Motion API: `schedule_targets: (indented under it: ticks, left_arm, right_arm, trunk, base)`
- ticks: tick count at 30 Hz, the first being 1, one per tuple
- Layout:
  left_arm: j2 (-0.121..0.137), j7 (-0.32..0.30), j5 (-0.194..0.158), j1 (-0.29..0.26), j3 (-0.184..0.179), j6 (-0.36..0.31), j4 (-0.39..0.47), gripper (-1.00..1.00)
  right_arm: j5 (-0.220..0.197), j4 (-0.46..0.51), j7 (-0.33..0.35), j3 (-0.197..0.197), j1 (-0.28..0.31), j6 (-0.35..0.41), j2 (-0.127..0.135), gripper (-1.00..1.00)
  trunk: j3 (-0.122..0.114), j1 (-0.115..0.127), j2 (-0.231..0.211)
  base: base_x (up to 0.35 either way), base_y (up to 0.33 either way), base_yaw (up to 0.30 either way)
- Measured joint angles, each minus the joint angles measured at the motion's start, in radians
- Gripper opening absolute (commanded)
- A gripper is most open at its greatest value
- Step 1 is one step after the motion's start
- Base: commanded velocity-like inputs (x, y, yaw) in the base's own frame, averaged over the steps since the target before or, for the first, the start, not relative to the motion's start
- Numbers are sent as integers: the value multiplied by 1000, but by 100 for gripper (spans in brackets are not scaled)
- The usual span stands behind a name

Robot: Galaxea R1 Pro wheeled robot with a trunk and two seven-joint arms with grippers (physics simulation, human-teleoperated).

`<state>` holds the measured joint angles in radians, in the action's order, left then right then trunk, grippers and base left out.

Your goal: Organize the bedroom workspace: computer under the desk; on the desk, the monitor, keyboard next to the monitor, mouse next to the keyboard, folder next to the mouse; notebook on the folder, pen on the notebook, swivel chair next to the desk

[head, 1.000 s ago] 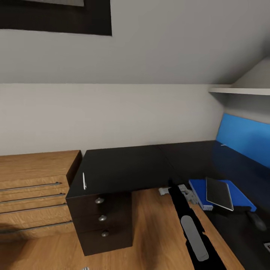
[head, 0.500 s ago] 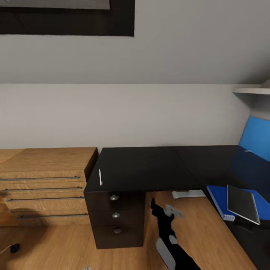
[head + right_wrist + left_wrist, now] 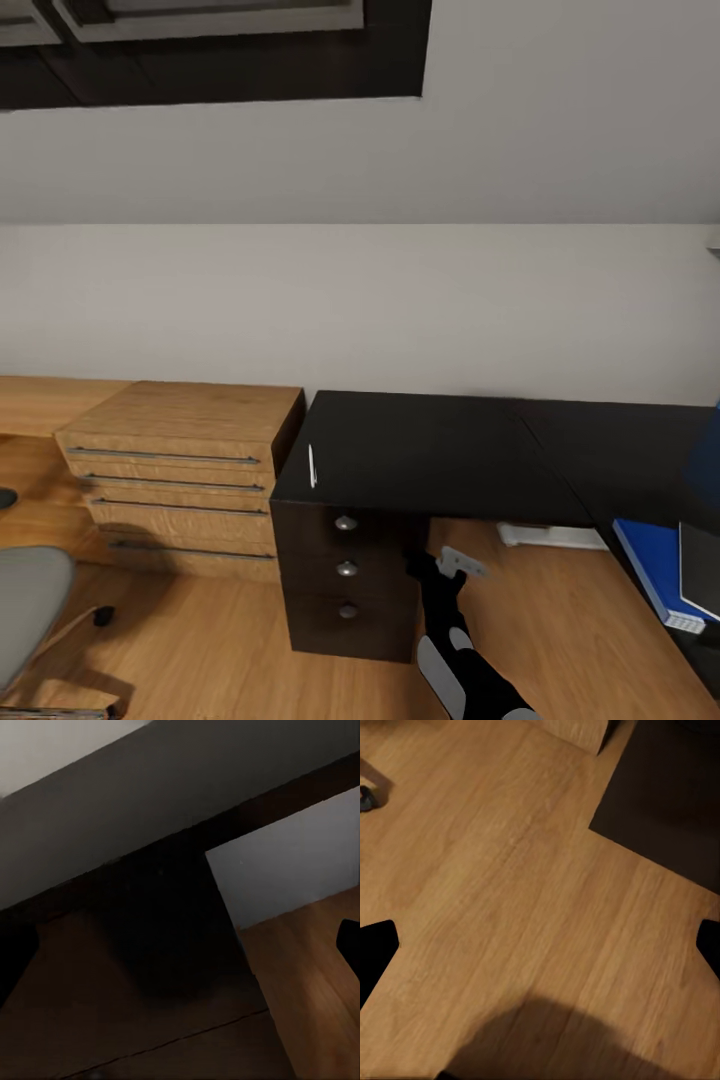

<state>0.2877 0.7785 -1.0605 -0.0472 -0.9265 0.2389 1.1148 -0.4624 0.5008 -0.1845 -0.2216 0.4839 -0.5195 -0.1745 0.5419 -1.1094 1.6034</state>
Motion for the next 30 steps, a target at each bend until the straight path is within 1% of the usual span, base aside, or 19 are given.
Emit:
schedule_targets:
  ticks: [2,5,10,27,30]
  left_arm:
    - [-1,0,0,0,0,0,0,100]
    - [-1,0,0,0,0,0,-1,100]
    - [0,0,0,0,0,0,-1,100]
    - [0,1,0,0,0,0,-2,100]
    - [0,2,0,0,0,0,-2,100]
  right_arm:
    - [0,0,0,0,0,-57,0,100]
    - [-2,0,1,0,0,-82,0,100]
    - [-2,-10,4,1,0,-95,0,100]
    - [2,-19,5,1,0,-98,0,100]
    - [2,-19,5,2,0,-98,0,100]
  trunk:
    - [0,0,0]
    - [0,0,0]
    - [0,0,0]
    - [0,0,0]
    - [0,0,0]
  base:
    - [0,0,287]
    - [0,0,287]
    - [0,0,287]
    - [0,0,293]
    - [0,0,175]
